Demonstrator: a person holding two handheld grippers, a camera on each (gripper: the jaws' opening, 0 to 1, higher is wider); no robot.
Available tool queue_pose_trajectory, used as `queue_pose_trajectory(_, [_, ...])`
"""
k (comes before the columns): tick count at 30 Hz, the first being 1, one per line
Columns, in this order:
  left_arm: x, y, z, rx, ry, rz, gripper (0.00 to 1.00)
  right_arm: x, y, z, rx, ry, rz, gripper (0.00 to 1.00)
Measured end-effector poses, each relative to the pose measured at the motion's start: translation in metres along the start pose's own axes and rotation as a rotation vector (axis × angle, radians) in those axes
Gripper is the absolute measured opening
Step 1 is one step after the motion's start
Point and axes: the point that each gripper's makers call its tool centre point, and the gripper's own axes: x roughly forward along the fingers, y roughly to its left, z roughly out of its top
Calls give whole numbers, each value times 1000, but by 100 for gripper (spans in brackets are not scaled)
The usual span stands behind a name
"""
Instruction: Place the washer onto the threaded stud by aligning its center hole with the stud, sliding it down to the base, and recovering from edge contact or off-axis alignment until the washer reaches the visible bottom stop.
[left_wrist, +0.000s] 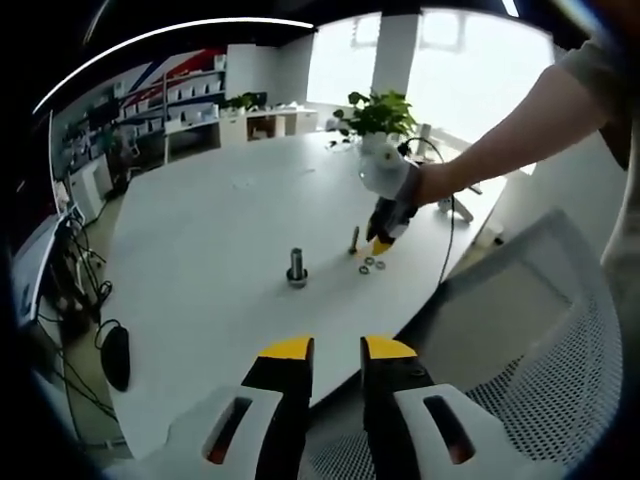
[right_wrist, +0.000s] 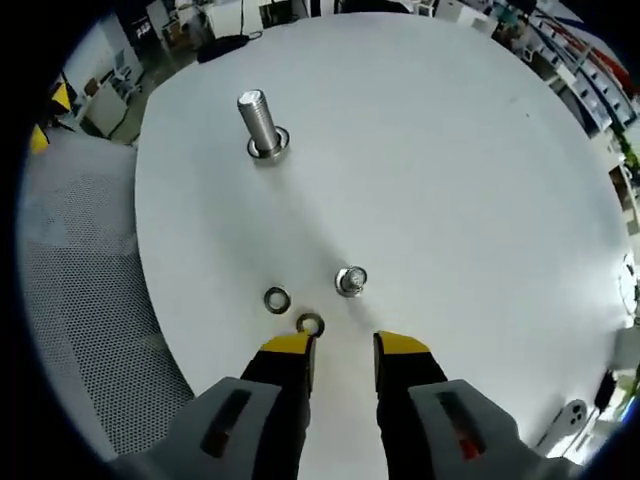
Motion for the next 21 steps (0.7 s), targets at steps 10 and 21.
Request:
queue_pose_trajectory(10, [-1, 3, 0, -4, 0, 15, 16, 5, 25, -10, -26, 10, 42, 25])
queue_pose_trajectory(21, [-2, 5, 1, -10, -9, 28, 16, 7, 28, -10, -117, 1, 37, 23])
